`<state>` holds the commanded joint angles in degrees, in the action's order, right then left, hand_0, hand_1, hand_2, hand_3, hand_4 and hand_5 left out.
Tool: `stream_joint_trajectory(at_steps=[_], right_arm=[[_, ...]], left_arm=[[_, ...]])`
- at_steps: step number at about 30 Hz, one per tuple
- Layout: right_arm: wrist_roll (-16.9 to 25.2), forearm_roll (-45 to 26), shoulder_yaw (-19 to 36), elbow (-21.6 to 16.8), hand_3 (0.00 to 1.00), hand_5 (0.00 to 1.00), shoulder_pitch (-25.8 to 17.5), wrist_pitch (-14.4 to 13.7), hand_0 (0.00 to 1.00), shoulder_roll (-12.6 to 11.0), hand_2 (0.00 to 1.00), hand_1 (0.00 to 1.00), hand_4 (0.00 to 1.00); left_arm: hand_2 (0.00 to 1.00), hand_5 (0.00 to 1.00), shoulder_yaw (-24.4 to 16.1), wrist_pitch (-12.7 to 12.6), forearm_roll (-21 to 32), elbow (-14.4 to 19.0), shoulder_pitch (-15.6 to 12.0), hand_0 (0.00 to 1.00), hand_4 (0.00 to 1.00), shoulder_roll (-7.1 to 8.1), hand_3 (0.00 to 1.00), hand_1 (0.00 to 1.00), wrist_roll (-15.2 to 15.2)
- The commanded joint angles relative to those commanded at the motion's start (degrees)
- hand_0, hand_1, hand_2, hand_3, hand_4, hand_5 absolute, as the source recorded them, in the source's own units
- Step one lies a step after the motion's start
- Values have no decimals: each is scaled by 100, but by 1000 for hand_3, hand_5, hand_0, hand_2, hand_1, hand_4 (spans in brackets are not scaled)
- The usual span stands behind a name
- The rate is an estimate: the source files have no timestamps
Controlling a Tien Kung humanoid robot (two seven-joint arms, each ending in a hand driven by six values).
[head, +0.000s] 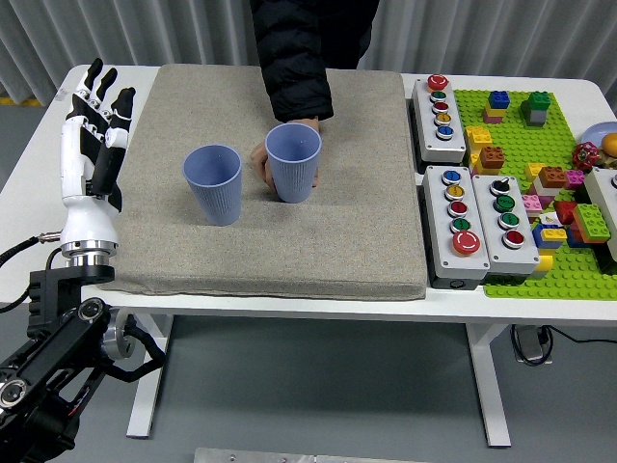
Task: Pick cup pour cup place
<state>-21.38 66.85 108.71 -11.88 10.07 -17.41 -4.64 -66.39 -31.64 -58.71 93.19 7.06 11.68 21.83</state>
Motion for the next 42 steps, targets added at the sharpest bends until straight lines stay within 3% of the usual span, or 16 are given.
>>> stream_joint_trajectory(at_steps=[13,14,19,20,27,42], right_arm=[[-19,48,38,-2,558,232,14,13,673,4,561,614,2],[-21,57,42,-2,558,232,16,15,674,4,561,614,2],[-24,74,46,-2,558,232,20,19,674,2,561,614,2],[-25,86,48,-1,558,231,19,21,674,1,561,614,2],[-31,111,45,-3,558,231,-3,19,674,3,561,613,2],[-45,174,32,0,558,230,-33,20,674,4,561,614,2]], left_arm=[[955,552,-14,141,-181,-70,-17,839,919,8,965,842,-92],[998,459,-19,185,-264,-79,-25,864,919,15,998,870,-144],[998,459,-34,348,-750,-142,-89,864,919,49,998,870,-388],[998,313,-43,389,-899,-188,-116,882,953,58,998,895,-465],[998,288,-70,543,-1547,-473,-281,892,948,94,998,911,-773],[998,303,0,723,-1792,-1016,-336,901,950,40,998,919,-887]])
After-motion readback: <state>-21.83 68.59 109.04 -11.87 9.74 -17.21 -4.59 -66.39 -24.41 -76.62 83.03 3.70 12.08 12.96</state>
